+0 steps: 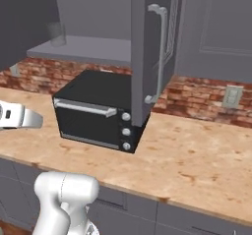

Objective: There is a bowl on the dining counter. Grab a lemon wedge from the fridge and place it in the bowl. Then get the liquor bottle and glass cup from the cabinet and place them next to the bowl.

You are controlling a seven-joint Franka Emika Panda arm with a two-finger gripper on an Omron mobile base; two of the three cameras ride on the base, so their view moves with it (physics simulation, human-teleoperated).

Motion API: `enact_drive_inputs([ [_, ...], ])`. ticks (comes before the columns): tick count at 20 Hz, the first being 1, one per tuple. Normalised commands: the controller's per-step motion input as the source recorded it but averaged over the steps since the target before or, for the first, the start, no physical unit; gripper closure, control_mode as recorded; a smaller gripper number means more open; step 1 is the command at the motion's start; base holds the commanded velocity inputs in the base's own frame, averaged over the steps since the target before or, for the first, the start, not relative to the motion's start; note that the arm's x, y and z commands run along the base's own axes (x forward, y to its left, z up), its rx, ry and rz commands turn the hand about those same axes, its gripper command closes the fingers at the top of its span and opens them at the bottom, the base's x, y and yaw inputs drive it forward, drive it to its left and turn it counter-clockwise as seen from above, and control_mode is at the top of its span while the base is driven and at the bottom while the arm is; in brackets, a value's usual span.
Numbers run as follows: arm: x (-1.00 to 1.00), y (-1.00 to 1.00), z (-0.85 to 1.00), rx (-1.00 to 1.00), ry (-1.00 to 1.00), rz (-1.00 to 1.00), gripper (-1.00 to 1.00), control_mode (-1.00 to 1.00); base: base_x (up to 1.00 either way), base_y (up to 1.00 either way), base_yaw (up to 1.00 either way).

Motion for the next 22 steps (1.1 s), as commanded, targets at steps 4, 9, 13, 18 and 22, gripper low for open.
enact_drive_inputs([
  [4, 0.0, 0.0, 0.0, 0.0, 0.0, 0.0, -1.0, 1.0, 0.57, 0.0, -0.18],
  [9, 0.0, 0.0, 0.0, 0.0, 0.0, 0.0, -1.0, 1.0, 0.62, 0.0, -0.2],
  [13, 0.0, 0.0, 0.0, 0.0, 0.0, 0.0, -1.0, 1.0, 0.78, 0.04, -0.29],
  [18, 0.0, 0.0, 0.0, 0.0, 0.0, 0.0, -1.0, 1.0, 0.82, 0.15, -0.38],
  [22, 0.0, 0.0, 0.0, 0.0, 0.0, 0.0, -1.0, 1.0, 0.5, 0.03, -0.23],
])
